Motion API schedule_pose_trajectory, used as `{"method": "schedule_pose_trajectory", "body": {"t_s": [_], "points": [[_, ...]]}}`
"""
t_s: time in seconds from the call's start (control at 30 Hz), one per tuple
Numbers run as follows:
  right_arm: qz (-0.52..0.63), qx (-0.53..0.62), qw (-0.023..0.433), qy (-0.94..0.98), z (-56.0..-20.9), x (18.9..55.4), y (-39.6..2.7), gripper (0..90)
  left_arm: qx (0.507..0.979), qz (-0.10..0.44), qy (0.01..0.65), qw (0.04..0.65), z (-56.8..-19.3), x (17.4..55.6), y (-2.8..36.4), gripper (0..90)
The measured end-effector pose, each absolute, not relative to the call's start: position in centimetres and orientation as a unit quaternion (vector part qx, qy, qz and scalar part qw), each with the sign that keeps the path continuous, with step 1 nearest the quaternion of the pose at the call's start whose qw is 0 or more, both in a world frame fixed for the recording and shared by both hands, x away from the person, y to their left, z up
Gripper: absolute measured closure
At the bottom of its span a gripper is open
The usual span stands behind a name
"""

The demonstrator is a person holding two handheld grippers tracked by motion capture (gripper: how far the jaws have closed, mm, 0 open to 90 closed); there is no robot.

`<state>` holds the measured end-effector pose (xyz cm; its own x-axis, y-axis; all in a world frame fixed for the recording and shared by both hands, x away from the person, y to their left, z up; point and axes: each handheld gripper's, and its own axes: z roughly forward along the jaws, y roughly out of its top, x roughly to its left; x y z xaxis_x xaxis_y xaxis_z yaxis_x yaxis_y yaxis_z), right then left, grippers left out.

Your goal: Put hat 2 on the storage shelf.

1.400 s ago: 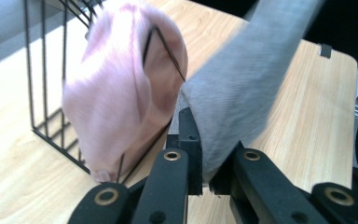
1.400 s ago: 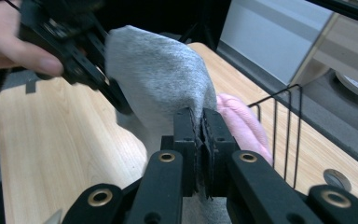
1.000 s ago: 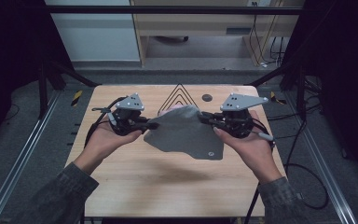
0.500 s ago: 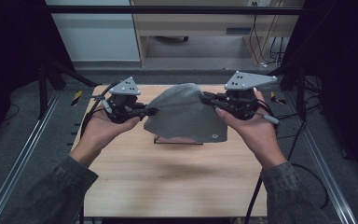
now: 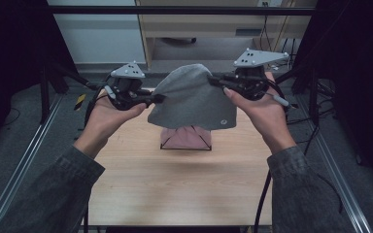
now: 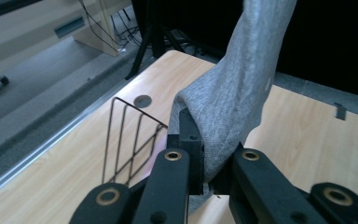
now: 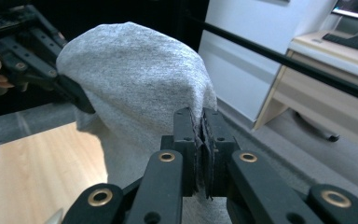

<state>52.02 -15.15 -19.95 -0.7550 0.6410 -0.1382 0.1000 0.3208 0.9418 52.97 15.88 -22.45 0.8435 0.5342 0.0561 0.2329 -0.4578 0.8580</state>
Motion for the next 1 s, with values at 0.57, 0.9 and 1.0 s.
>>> {"method": "schedule_pose_trajectory", "body": {"t_s": [0.57,0.9,1.0], "points": [[0.558,0.270,0.289,0.730,-21.0,56.6,-15.2,86.0,0.798,0.215,0.257,0.501,-22.4,57.0,14.8,86.9],[0.546,0.287,0.297,0.729,-22.5,59.5,-15.4,85.9,0.791,0.239,0.266,0.497,-23.8,59.7,14.1,86.9],[0.535,0.291,0.297,0.736,-23.1,60.1,-15.4,85.9,0.792,0.231,0.269,0.496,-24.4,60.0,13.9,86.9]]}}
